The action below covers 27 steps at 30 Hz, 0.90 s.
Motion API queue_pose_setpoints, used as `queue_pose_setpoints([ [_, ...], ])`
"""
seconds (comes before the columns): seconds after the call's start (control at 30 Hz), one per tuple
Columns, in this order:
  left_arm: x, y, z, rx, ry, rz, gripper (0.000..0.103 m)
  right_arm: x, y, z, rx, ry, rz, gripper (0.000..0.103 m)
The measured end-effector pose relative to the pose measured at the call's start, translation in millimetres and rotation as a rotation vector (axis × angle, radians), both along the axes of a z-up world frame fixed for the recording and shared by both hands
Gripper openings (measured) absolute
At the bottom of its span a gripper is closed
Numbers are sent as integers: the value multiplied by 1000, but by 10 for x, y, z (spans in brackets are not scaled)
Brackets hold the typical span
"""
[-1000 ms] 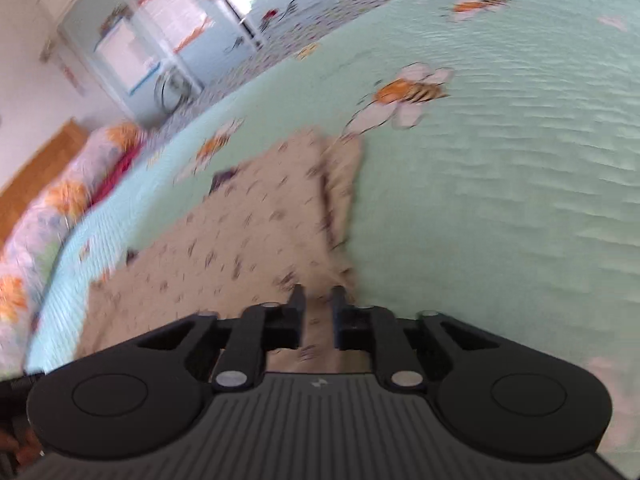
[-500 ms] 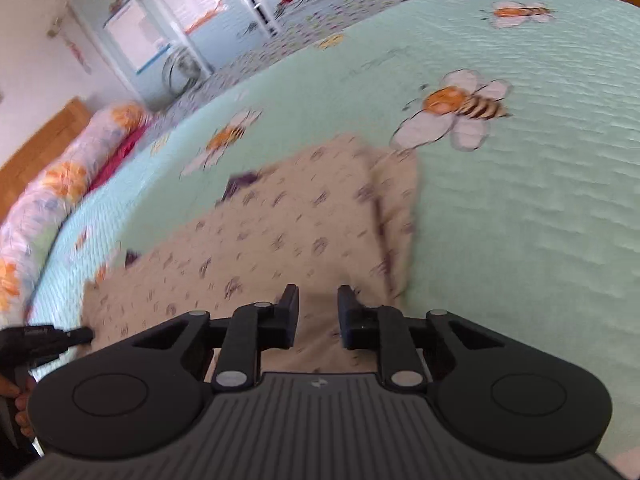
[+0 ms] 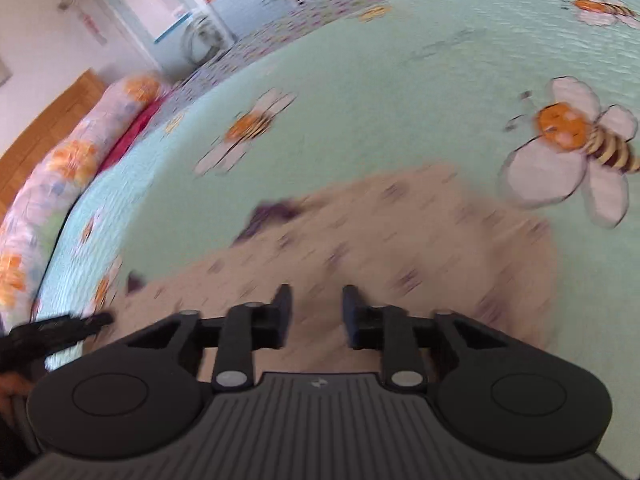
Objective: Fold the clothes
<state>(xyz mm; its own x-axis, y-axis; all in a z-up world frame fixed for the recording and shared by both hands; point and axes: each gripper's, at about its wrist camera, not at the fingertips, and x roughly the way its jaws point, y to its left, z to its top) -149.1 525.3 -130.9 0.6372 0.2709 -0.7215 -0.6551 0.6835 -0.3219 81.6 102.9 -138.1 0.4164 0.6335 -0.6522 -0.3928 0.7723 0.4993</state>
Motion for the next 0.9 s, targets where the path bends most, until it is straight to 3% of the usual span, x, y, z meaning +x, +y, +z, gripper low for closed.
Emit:
queue_pose_setpoints([
  [0.1, -88, 130, 118, 18, -20, 57, 33, 120, -254, 142, 38, -26, -103, 32],
  [0.13, -95, 103, 152, 13, -44, 53, 33, 124, -252, 157, 42, -30, -108, 39],
  [0.2, -7, -109, 227, 71, -54, 9, 33, 141, -203, 141, 42, -25, -107, 47],
  [0.33, 273, -490, 169, 162, 12, -115, 38, 177, -106, 110, 43, -16, -104, 48],
  [0.4, 346, -459, 42, 151, 61, -126, 37, 195, -57, 95, 44, -11, -102, 43],
  [0.43, 320, -389, 22, 120, 50, -108, 29, 203, -33, 87, 44, -8, -102, 26],
  [0.47, 293, -320, 1, 90, 40, -90, 23, 212, -8, 79, 44, -6, -101, 21],
  [0.5, 258, -268, 14, 61, 21, -73, 23, 221, 16, 72, 44, -4, -100, 24],
  [0.53, 219, -268, 71, 51, -2, -63, 27, 155, -22, 129, 58, -23, -95, 34],
  [0.57, 189, -305, 136, 58, -16, -61, 36, 56, -88, 215, 78, -52, -87, 43],
  [0.7, 71, -717, 353, 113, -70, -142, 49, -382, -164, 382, 139, -93, 46, 53],
  [0.83, 55, -988, 199, 220, 52, -199, 51, -608, -48, 185, 56, -74, 148, 56],
  [0.9, -67, -926, 147, 190, 77, -158, 47, -605, -131, 110, 10, -73, 130, 55],
])
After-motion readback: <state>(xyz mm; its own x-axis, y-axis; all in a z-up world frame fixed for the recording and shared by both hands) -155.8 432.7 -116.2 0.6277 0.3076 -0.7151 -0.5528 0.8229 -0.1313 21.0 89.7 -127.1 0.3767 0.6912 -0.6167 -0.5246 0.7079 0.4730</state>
